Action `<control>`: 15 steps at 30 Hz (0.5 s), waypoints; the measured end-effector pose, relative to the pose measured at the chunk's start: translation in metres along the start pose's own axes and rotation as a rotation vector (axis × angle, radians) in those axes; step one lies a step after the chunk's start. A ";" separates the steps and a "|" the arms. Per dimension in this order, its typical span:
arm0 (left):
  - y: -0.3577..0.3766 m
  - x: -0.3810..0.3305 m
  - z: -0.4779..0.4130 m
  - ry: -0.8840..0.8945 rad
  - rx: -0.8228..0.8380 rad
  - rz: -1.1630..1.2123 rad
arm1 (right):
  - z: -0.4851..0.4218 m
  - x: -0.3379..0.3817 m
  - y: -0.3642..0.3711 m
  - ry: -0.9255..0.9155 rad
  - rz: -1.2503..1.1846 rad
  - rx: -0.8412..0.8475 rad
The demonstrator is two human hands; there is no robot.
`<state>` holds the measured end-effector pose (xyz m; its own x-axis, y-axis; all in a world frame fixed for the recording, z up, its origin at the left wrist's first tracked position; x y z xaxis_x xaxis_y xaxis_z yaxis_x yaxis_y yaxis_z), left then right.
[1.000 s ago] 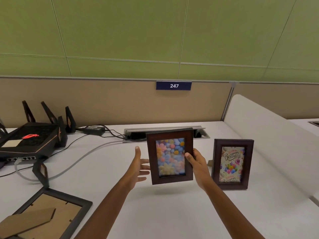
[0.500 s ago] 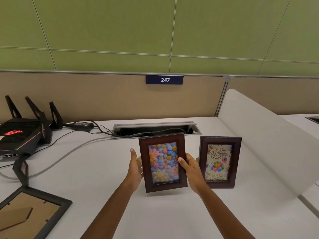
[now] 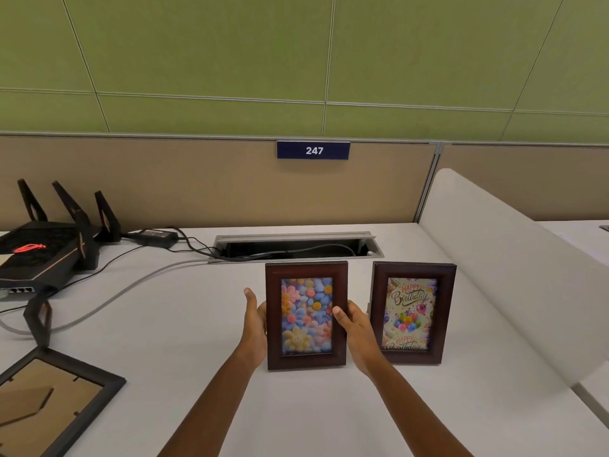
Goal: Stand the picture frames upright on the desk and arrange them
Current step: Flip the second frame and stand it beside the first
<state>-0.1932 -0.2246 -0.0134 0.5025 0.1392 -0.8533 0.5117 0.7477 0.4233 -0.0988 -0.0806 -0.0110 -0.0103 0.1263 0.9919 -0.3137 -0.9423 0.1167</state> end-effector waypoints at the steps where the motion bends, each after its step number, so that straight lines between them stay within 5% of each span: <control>1: 0.000 0.000 -0.001 0.005 -0.005 -0.011 | 0.000 -0.002 -0.001 0.006 0.007 0.004; 9: -0.002 0.013 0.002 -0.009 0.001 -0.105 | 0.001 -0.003 -0.005 0.020 0.128 -0.014; 15: -0.029 0.035 0.028 -0.030 -0.308 -0.730 | 0.019 -0.016 -0.009 0.012 0.324 -0.081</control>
<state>-0.1705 -0.2595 -0.0469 0.1346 -0.4697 -0.8725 0.5057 0.7898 -0.3472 -0.0780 -0.0802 -0.0272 -0.1332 -0.1716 0.9761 -0.3671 -0.9063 -0.2094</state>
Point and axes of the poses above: each hand's wrist, its own z-axis away from the middle knuckle, its own y-axis out of the palm, x = y × z, the point moved 5 cm from there along -z, towards the middle knuckle, and after that the axes turned 12 degrees about x, right-handed, at the moved point
